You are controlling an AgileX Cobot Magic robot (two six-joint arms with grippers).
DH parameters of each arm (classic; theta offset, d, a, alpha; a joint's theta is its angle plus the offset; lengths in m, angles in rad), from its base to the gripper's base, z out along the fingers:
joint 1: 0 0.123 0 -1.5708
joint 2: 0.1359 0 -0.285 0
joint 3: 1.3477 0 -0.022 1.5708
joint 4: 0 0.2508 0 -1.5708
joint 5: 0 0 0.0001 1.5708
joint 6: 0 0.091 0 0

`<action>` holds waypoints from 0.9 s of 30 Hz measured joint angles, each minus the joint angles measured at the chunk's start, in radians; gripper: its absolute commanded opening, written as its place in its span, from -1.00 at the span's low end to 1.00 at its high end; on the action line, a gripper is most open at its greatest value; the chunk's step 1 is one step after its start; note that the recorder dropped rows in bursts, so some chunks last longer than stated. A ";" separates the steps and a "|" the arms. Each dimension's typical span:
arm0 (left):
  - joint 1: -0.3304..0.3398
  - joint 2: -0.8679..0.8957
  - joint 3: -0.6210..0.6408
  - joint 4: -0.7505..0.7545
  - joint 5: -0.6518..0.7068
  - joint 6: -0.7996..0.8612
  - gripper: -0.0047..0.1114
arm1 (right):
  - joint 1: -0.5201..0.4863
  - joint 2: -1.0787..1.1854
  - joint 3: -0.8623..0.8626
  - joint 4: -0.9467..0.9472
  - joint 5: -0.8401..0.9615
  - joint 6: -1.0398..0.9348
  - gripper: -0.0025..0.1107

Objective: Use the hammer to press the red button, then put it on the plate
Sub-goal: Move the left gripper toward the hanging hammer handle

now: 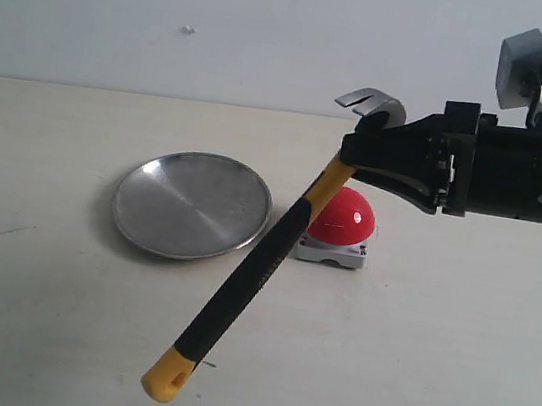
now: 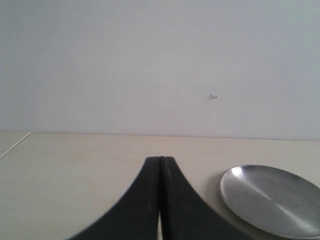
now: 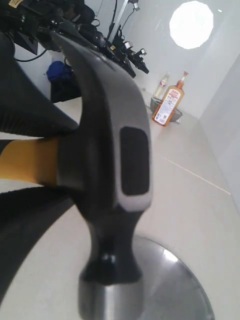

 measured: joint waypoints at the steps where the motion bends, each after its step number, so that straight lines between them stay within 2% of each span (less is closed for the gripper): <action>1: 0.000 0.000 0.000 0.000 0.000 0.000 -0.92 | 0.011 0.000 0.000 0.000 -0.002 -0.001 -0.96; 4: 0.000 0.000 0.002 0.000 -0.051 -0.040 -0.92 | 0.037 0.000 0.000 0.000 -0.008 -0.011 -0.96; 10: 0.000 0.000 0.002 0.000 -0.106 -0.341 -0.92 | 0.047 0.000 0.000 0.000 -0.021 -0.022 -0.96; 17: 0.000 0.008 0.003 0.042 -0.199 -0.563 -0.92 | 0.047 0.000 0.000 0.000 -0.048 -0.026 -0.96; 22: -0.032 0.154 -0.035 0.384 -0.233 -0.812 -0.92 | 0.047 0.000 0.000 0.000 -0.087 -0.032 -0.96; 27: -0.065 0.471 -0.170 0.807 -0.281 -1.150 -0.92 | 0.047 0.000 0.000 0.000 -0.089 -0.038 -0.96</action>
